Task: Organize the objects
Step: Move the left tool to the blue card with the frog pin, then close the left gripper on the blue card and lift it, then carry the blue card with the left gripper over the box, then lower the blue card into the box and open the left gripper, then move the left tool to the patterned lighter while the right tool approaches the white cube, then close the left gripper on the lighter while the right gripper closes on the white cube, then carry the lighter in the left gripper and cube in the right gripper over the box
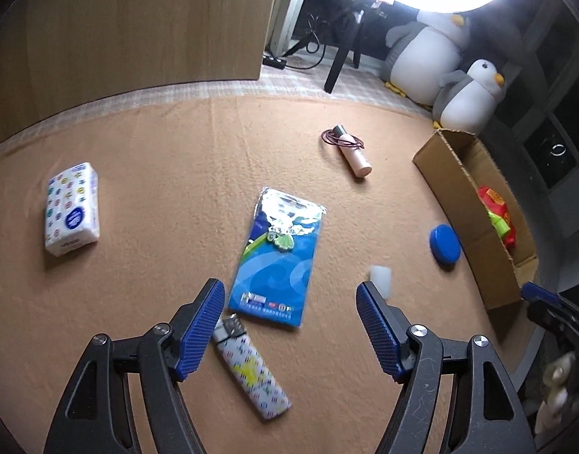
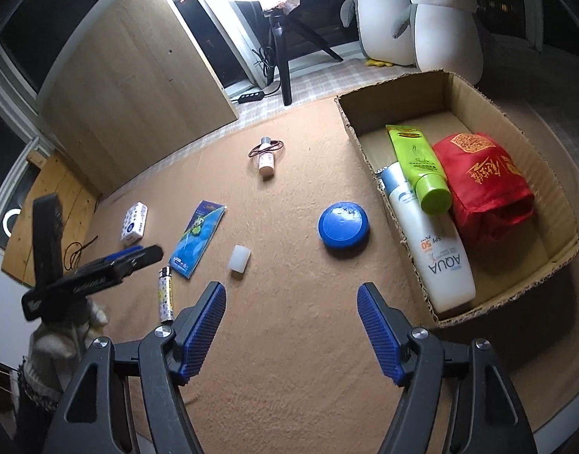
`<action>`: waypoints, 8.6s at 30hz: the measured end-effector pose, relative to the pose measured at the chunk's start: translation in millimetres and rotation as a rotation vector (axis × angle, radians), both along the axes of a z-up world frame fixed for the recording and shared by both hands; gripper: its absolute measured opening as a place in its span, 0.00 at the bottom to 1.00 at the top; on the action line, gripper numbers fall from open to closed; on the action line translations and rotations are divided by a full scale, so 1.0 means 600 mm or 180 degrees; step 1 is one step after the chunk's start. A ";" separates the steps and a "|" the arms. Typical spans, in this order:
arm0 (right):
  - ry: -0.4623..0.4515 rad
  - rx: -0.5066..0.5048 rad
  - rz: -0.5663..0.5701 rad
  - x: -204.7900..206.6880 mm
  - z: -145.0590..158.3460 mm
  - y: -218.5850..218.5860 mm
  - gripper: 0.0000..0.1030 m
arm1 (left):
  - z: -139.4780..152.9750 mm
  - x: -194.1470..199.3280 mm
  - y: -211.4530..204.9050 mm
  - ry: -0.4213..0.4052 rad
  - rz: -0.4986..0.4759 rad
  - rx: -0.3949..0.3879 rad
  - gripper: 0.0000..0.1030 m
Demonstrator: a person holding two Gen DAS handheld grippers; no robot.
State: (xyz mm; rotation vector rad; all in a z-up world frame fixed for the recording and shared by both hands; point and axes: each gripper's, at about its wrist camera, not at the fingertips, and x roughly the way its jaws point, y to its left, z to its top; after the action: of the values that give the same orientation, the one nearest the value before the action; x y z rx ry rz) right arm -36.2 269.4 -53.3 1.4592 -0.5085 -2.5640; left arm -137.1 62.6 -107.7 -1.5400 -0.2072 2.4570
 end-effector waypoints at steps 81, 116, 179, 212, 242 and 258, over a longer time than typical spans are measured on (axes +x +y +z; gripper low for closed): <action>0.0073 0.0545 -0.0060 0.072 0.007 0.087 0.66 | 0.086 -0.084 0.406 0.0459 -0.1058 -0.0013 0.58; 0.0008 0.0474 -0.0138 0.093 -0.006 0.116 0.67 | 0.094 -0.037 0.440 0.0381 -0.1138 0.0044 0.65; -0.0510 0.0652 0.0586 -0.152 -0.107 -0.165 0.67 | -0.074 0.069 -0.028 -0.0131 0.0230 -0.0267 0.64; -0.0314 0.0824 0.0759 -0.143 -0.109 -0.174 0.14 | -0.085 0.090 -0.043 -0.0115 0.0119 -0.0285 0.24; 0.0149 0.0732 0.0423 -0.052 0.021 -0.058 0.13 | 0.044 0.040 0.116 0.0295 -0.0431 -0.0111 0.24; 0.0194 0.0810 -0.0184 -0.038 0.071 0.136 0.13 | 0.075 -0.034 0.365 0.0421 -0.1050 -0.0039 0.24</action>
State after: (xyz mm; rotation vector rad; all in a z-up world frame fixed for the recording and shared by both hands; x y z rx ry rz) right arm -59.2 350.8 -10.8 1.4534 -0.2250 -2.7940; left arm -157.8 281.8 -62.9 -1.2903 0.0800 2.2874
